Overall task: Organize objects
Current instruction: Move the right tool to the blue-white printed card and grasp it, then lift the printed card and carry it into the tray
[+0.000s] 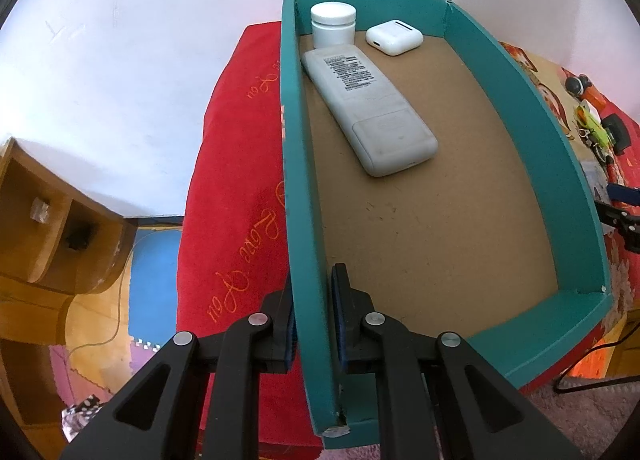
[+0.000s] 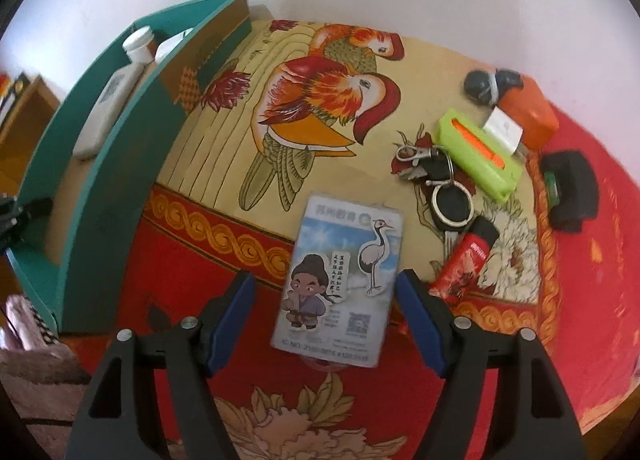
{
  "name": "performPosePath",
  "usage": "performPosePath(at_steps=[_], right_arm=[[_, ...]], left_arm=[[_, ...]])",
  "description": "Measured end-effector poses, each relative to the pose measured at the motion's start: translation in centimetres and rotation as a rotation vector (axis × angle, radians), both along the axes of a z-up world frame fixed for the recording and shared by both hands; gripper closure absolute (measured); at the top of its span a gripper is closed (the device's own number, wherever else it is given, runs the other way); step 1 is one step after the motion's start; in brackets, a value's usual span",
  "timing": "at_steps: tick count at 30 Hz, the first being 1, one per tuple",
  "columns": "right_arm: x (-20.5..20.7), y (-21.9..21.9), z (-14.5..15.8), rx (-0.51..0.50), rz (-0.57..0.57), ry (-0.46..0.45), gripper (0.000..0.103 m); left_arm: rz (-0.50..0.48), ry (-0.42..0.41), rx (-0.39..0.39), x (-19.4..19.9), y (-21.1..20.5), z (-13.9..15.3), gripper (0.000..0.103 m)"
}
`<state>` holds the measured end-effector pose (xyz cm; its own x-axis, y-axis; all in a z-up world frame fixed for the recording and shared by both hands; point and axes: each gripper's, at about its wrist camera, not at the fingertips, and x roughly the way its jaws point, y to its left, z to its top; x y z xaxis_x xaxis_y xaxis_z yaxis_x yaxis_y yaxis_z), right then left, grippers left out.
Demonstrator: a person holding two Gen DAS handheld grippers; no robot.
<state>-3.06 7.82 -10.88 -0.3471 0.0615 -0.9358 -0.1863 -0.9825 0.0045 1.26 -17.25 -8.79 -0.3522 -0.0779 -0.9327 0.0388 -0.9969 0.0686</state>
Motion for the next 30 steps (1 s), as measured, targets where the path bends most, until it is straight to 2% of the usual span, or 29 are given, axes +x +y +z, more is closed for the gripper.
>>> performPosePath(at_steps=[21,24,26,30], right_arm=[[-1.5,0.0,0.3,-0.012,-0.092,-0.041,0.029],[-1.4,0.1,0.5,-0.009,-0.091,-0.032,0.034],[-1.3,0.1,0.7,-0.007,-0.098,-0.020,0.044],[-1.2,0.2,0.9,-0.007,-0.110,-0.009,0.046]], left_arm=[[-0.040,0.012,-0.007,-0.5,0.0,0.0,0.089],[-0.041,0.011,-0.008,-0.6,0.1,0.0,0.089],[-0.043,0.010,-0.012,-0.7,0.2,0.0,0.089],[-0.045,0.008,-0.016,-0.7,0.4,-0.1,0.089]])
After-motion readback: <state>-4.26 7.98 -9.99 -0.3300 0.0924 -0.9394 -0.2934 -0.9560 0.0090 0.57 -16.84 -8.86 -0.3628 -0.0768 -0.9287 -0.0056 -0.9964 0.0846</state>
